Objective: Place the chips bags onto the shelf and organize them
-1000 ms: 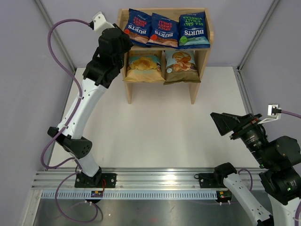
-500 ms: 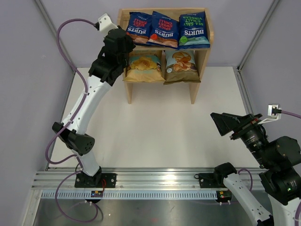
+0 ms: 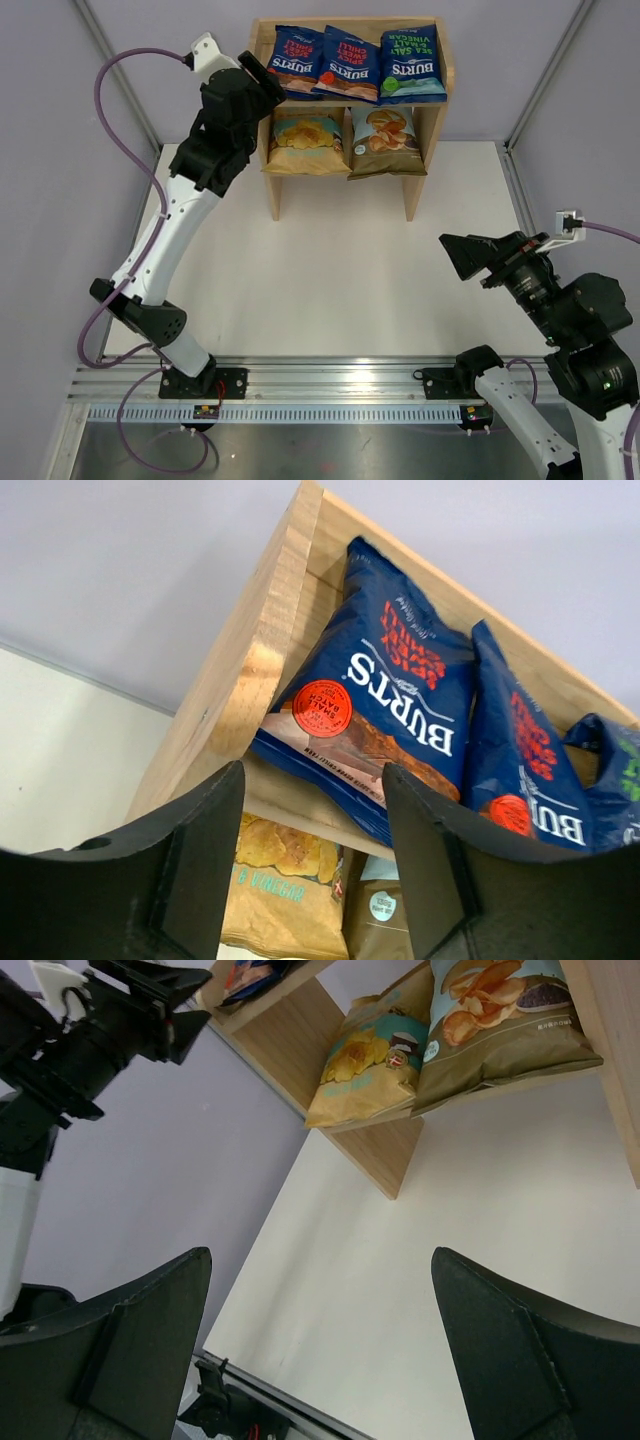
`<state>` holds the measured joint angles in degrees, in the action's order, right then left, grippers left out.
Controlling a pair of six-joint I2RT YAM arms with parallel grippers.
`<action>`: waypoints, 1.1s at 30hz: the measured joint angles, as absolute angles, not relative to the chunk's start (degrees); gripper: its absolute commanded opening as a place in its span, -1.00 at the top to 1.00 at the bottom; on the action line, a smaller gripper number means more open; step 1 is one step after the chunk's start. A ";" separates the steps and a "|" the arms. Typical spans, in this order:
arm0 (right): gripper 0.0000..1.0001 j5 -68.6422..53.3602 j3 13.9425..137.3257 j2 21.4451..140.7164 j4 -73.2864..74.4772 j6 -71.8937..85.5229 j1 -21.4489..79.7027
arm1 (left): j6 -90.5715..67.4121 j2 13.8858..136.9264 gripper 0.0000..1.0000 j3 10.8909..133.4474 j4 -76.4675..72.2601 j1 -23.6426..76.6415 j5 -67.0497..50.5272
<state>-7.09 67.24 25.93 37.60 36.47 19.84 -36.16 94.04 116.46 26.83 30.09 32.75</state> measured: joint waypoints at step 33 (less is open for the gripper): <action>-0.99 13.43 64.07 36.05 46.72 13.37 19.84 | -11.55 37.95 -0.98 63.09 32.73 29.67 22.44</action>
